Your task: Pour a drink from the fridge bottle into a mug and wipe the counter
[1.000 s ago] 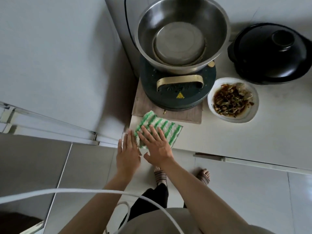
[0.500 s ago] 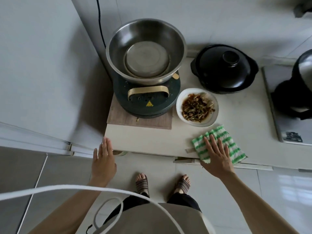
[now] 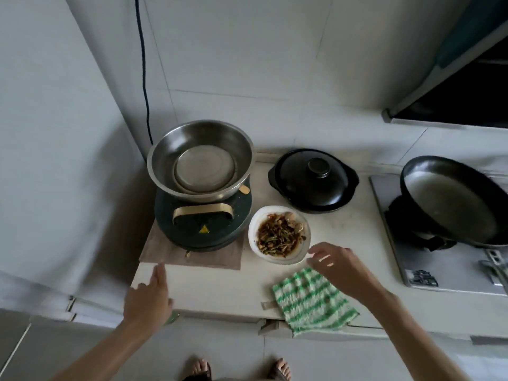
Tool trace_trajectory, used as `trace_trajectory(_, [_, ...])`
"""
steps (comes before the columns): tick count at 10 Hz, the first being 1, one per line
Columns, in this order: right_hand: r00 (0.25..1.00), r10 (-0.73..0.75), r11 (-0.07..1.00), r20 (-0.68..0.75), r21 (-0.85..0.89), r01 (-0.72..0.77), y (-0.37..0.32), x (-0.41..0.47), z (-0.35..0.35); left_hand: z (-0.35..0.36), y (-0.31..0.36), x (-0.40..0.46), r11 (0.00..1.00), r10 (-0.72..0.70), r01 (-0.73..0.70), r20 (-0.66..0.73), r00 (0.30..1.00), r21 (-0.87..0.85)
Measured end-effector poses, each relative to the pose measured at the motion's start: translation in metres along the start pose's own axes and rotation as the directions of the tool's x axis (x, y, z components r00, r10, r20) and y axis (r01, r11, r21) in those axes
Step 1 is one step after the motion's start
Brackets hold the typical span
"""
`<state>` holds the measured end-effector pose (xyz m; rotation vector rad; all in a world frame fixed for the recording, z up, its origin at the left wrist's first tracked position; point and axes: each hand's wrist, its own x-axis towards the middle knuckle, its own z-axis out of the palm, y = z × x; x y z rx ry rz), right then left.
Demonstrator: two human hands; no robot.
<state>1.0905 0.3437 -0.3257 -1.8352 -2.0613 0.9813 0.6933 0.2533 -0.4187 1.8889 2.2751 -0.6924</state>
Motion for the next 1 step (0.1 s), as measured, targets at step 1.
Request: trace_trajectory(1, [0.936,-0.102,0.950,-0.337,0.245,0.191,-0.0784,-0.0504,-0.1162,-0.0449,0.0294,0.0057,0.989,0.133,-0.133,-0.002,0.991,-0.067])
